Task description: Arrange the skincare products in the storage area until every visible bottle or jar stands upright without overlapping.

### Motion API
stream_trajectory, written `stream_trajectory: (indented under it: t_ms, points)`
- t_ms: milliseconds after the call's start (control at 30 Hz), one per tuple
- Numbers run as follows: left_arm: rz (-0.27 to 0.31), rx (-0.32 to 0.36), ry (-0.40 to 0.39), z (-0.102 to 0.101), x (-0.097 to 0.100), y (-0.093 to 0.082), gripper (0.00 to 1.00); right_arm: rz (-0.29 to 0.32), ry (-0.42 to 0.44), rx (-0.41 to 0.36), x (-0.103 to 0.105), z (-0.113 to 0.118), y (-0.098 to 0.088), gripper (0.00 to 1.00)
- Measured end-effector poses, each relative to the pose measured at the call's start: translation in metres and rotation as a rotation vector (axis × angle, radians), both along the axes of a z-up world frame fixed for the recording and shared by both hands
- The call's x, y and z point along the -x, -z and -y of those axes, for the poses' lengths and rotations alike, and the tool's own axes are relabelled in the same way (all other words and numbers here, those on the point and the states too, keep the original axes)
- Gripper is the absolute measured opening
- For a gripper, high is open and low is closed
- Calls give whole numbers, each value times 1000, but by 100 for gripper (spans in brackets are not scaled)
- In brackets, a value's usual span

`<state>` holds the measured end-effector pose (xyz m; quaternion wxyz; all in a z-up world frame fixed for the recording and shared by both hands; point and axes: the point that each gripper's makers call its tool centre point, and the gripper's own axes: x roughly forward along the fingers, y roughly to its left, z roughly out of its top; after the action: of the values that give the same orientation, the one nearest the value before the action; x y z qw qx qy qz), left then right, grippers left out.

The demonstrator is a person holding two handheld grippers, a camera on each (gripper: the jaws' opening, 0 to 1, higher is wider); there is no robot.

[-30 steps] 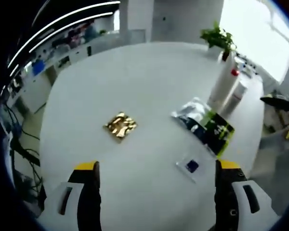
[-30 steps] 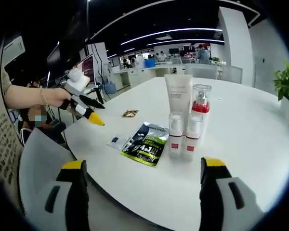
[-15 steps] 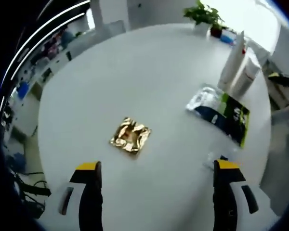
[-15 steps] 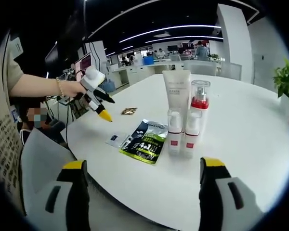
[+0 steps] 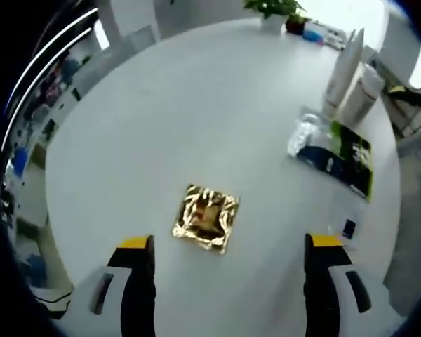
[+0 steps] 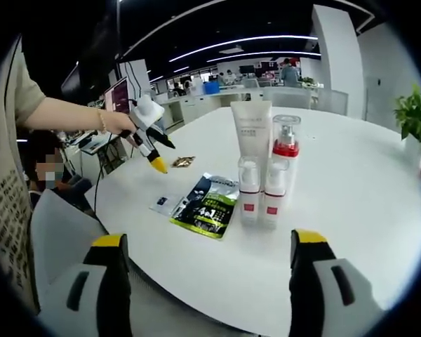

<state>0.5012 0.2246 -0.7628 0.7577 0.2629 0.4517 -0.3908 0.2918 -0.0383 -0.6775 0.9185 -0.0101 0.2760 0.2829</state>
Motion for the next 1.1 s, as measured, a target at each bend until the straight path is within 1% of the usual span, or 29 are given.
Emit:
stream_trajectory:
  t_ms: [100,233,400,500,733,867,967,1100]
  points:
    - [-11,-8,1,-1,-6,6,76,1,4,6,0,1,0,96]
    - [-27,-23,-6,-6,-16,14,73,0,9,14,-1,2,1,96]
    - [-48,-28,-16,-10,-25,18,67,-3,15,19,-1,3,2,96]
    - [-49,-39,4,-10,-28,20,62,-4,21,21,-2,4,2,96]
    - [-70,-50,36,-8,-27,23,51,-6,27,28,-2,5,3,95]
    - [-89,-48,50,-6,-26,23,49,-6,31,32,-2,6,3,95]
    - [-95,-62,66,-7,-26,22,47,-6,34,34,-2,6,4,95]
    - [-101,-74,79,-7,-25,21,41,-6,36,35,-3,7,4,95]
